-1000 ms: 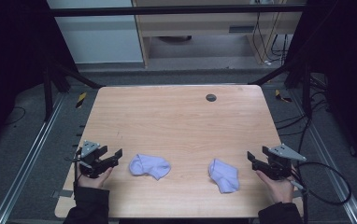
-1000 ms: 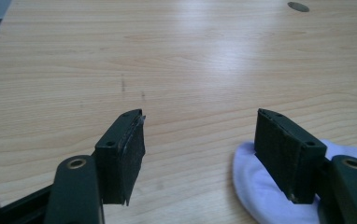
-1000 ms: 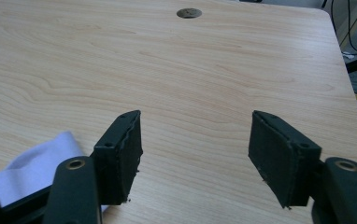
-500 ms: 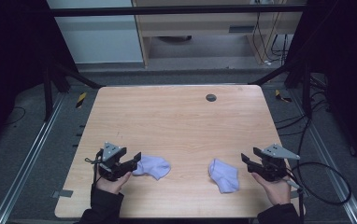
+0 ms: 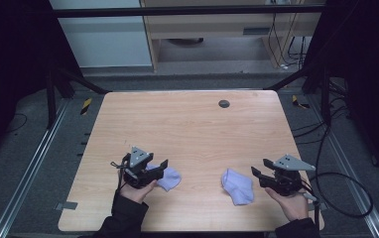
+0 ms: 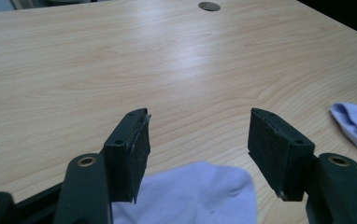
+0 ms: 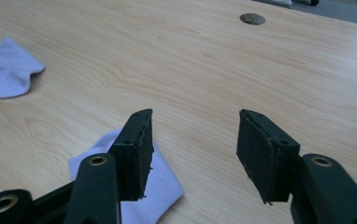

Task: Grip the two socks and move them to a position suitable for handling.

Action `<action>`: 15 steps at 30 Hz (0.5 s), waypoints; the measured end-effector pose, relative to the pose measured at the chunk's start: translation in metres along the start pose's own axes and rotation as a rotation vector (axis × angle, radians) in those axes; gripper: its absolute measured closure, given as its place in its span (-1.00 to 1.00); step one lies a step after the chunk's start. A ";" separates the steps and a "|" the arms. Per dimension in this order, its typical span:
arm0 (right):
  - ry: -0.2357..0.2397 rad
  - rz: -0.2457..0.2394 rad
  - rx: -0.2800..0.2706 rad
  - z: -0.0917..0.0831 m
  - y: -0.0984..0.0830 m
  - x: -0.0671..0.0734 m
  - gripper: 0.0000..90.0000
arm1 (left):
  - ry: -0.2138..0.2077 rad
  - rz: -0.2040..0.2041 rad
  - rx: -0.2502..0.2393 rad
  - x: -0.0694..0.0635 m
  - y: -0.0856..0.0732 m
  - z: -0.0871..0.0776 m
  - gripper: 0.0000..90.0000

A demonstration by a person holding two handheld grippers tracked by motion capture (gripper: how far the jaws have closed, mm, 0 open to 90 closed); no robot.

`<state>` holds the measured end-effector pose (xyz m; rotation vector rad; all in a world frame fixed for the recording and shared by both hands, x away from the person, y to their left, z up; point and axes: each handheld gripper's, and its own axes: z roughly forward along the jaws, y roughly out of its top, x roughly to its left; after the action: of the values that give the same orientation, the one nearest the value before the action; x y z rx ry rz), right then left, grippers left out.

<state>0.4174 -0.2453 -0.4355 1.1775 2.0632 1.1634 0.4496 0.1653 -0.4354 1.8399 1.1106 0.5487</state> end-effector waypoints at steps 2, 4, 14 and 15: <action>0.008 -0.017 0.004 -0.001 -0.001 0.003 0.04 | -0.009 0.016 0.001 -0.009 0.003 0.006 -0.12; 0.014 -0.019 0.004 -0.002 -0.002 0.005 0.05 | -0.012 0.024 0.003 -0.015 0.004 0.010 -0.09; 0.050 -0.034 0.020 -0.001 -0.009 0.014 0.11 | -0.020 0.048 0.008 -0.041 0.009 0.027 0.01; 0.054 -0.035 0.023 -0.001 -0.009 0.015 0.11 | -0.027 0.051 0.005 -0.044 0.009 0.030 0.01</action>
<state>0.4049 -0.2356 -0.4431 1.1272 2.1339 1.1697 0.4534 0.1114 -0.4396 1.8788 1.0505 0.5498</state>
